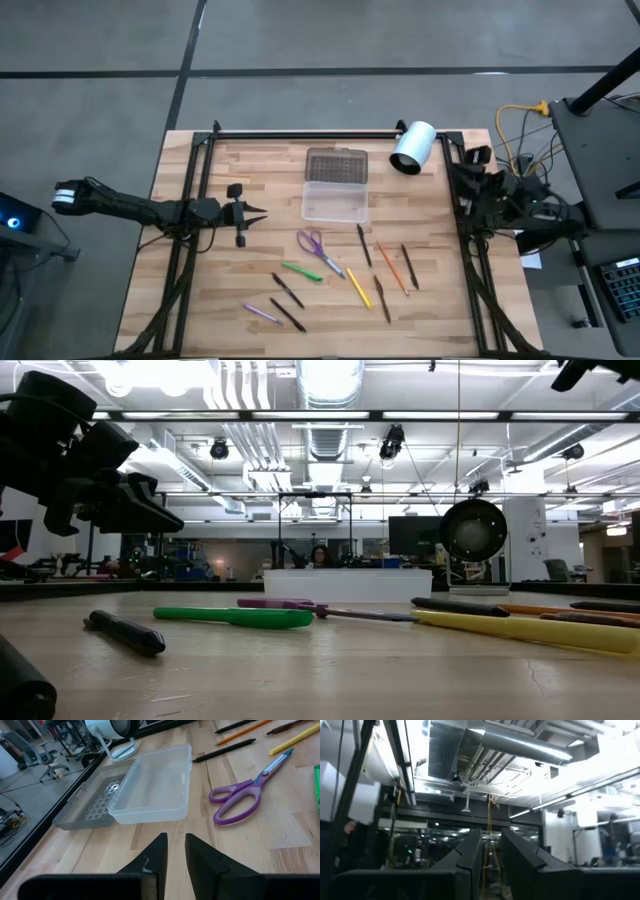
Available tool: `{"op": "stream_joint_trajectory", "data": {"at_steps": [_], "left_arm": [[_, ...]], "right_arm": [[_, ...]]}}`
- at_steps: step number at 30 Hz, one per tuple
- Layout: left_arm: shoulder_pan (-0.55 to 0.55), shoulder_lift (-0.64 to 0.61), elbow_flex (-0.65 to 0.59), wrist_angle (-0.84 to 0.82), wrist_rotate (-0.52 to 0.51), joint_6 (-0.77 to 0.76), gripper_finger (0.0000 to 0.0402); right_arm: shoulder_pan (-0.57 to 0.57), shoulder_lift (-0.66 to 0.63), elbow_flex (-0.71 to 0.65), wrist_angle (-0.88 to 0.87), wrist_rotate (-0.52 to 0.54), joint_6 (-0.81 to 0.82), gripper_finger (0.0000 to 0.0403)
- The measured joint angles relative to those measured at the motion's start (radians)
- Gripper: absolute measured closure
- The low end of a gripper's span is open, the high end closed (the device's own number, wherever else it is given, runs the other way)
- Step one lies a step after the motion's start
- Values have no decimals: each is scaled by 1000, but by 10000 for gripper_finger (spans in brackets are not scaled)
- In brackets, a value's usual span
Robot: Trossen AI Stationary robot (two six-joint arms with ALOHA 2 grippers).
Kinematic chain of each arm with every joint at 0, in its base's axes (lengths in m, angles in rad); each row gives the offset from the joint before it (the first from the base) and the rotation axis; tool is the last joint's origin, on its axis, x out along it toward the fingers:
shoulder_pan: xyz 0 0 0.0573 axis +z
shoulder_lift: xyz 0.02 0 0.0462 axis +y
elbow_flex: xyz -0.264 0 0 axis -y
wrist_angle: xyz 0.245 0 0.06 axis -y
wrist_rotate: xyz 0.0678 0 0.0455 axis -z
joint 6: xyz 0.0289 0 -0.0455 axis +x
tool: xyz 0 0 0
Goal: Pick & place school supplies into a supply box
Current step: Put the middle right black pen into the transparent bin
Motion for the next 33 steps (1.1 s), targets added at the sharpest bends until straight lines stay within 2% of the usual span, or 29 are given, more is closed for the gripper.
{"op": "stream_joint_trajectory", "data": {"at_steps": [7,14,19,23,26,30,33], "left_arm": [[0,0,0,0,0,0,349],[0,0,0,0,0,0,349],[0,0,0,0,0,0,349],[0,0,0,0,0,0,349],[0,0,0,0,0,0,349],[0,0,0,0,0,0,349],[0,0,0,0,0,0,349]], "right_arm": [[0,15,94,-21,-5,67,335],[0,39,154,-41,-8,237,335],[0,103,224,-143,-2,290,335],[0,191,360,-363,39,339,335],[0,280,486,-606,121,401,335],[0,407,658,-956,258,568,335],[0,499,775,-1207,308,721,335]]}}
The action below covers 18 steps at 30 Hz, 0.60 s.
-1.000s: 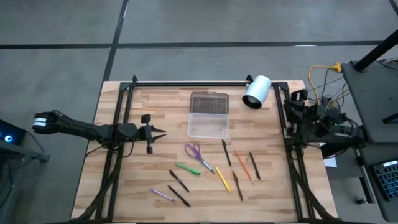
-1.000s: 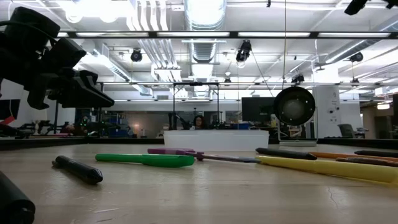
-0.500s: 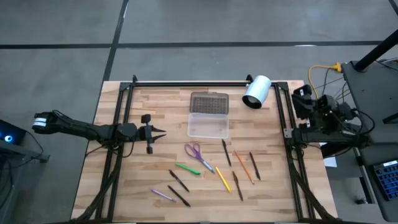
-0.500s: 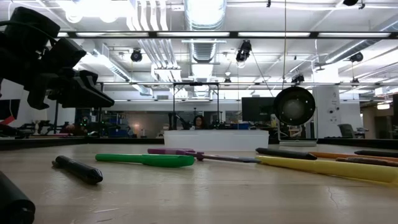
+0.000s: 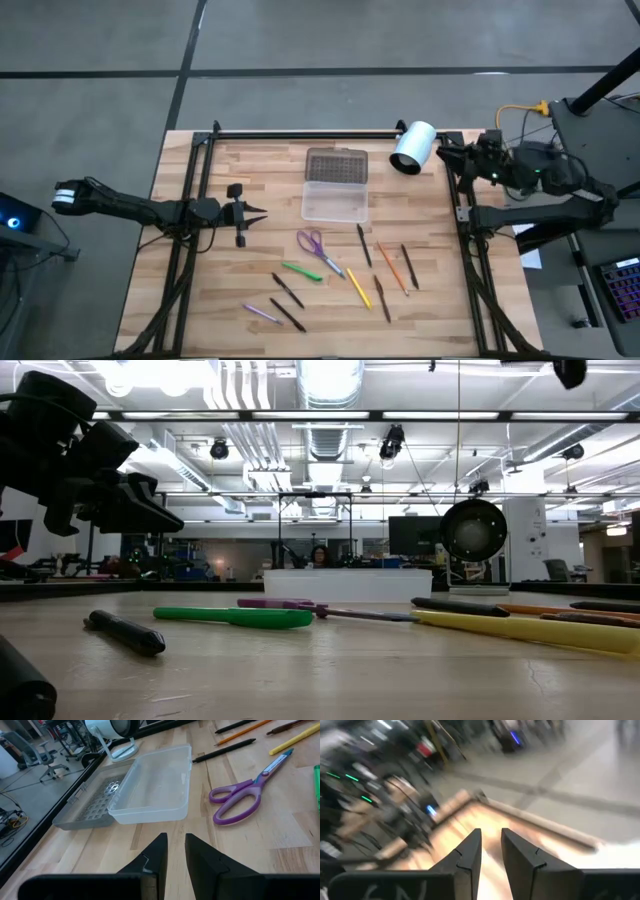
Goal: Pick & place school supplies into a supply box
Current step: Put the middle right black pen into the transparent bin
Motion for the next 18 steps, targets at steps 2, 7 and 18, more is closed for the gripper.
{"op": "stream_joint_trajectory", "data": {"at_steps": [2,7,18], "left_arm": [[0,0,0,0,0,0,349],[0,0,0,0,0,0,349],[0,0,0,0,0,0,349]], "right_arm": [[0,57,64,-150,1,95,335],[0,173,175,-438,1,300,335],[0,280,183,-537,-137,433,335]]}}
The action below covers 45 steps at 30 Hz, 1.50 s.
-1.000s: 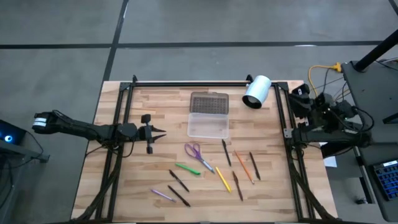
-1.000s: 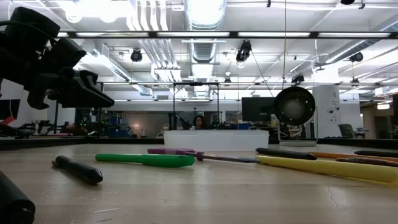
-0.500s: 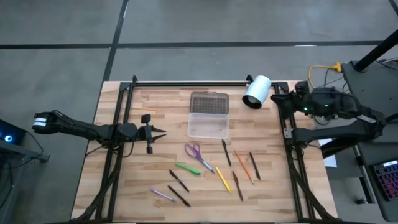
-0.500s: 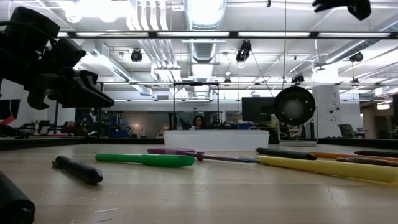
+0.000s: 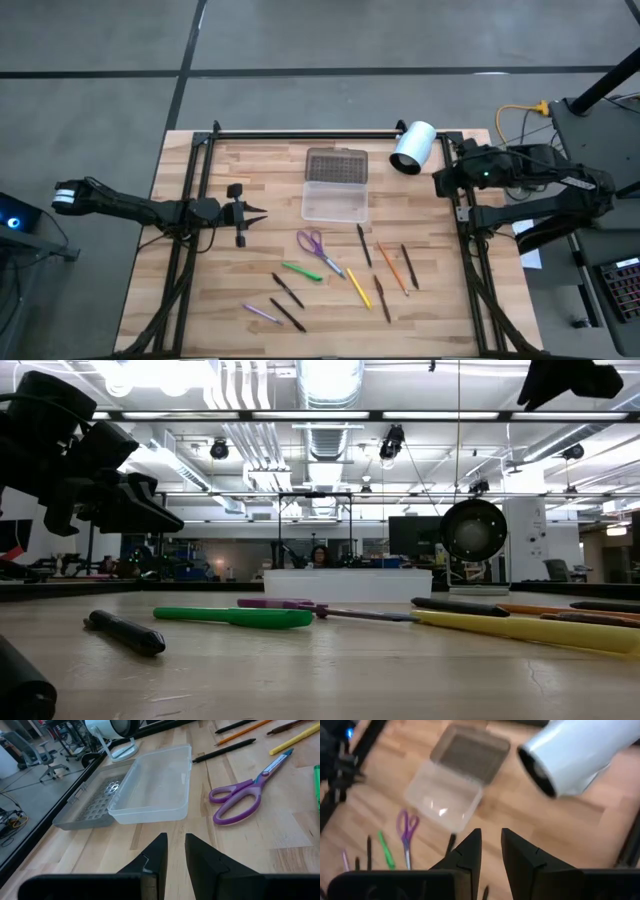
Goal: Pick & place school supplies into a supply box
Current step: Put the middle right black pen into the transparent bin
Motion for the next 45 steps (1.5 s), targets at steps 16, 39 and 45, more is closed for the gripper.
{"op": "stream_joint_trajectory", "data": {"at_steps": [16,39,45], "left_arm": [[0,0,0,0,0,0,349],[0,0,0,0,0,0,349],[0,0,0,0,0,0,349]], "right_arm": [[1,83,-103,2,-209,95,335],[41,246,-128,-135,-285,228,335],[113,297,-128,-131,-316,268,335]]}}
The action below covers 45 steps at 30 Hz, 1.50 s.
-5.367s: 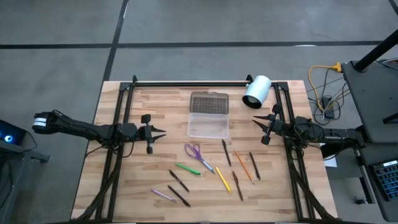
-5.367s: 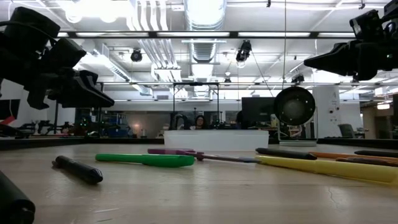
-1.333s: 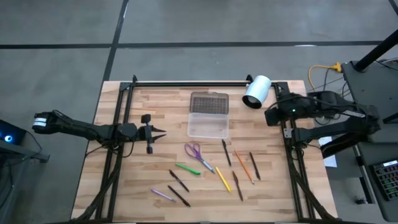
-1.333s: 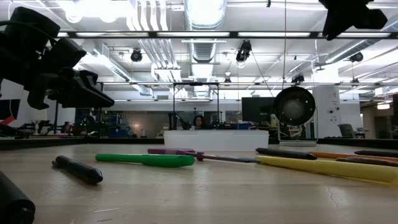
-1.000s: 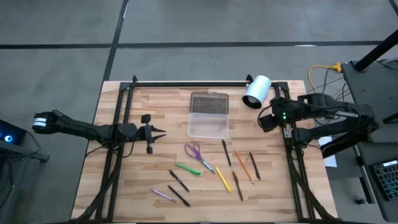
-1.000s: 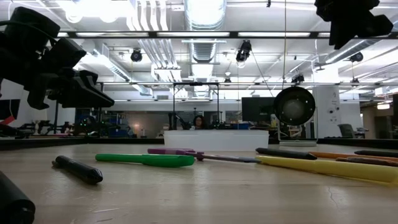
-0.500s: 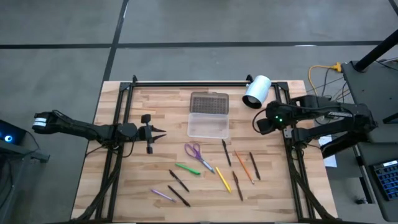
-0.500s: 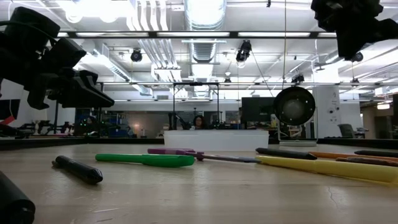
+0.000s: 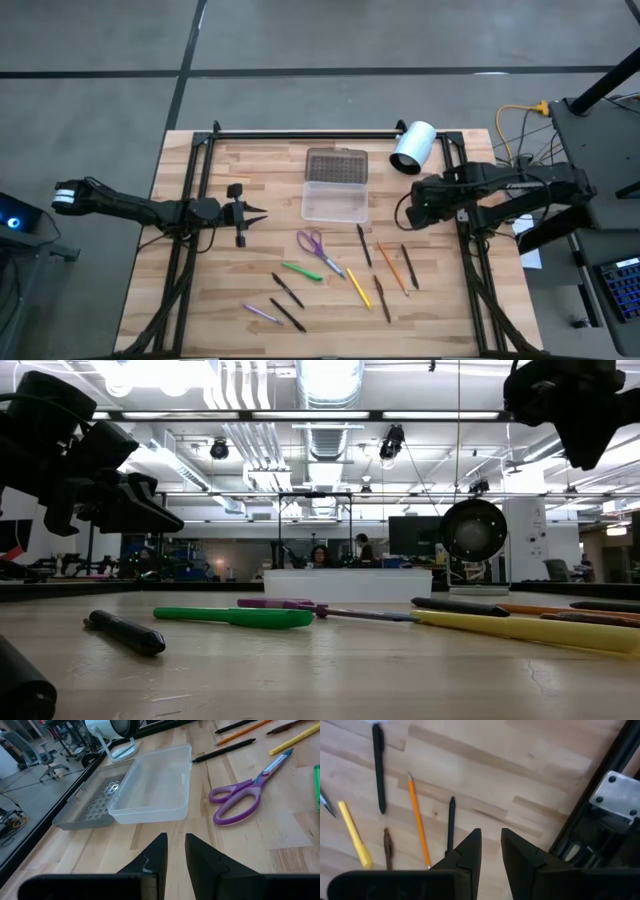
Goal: Pick & place school supplies into a supply box
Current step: Put the middle right black pen into the transparent bin
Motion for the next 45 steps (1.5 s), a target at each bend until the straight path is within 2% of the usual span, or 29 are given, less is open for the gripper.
{"op": "stream_joint_trajectory", "data": {"at_steps": [18,25,33,45], "left_arm": [[0,0,0,0,0,0,349],[0,0,0,0,0,0,349],[0,0,0,0,0,0,349],[0,0,0,0,0,0,349]], "right_arm": [[196,45,0,26,11,206,335],[231,155,0,35,1,199,335],[244,299,-1,42,-108,188,335],[237,506,-1,61,-112,196,335]]}}
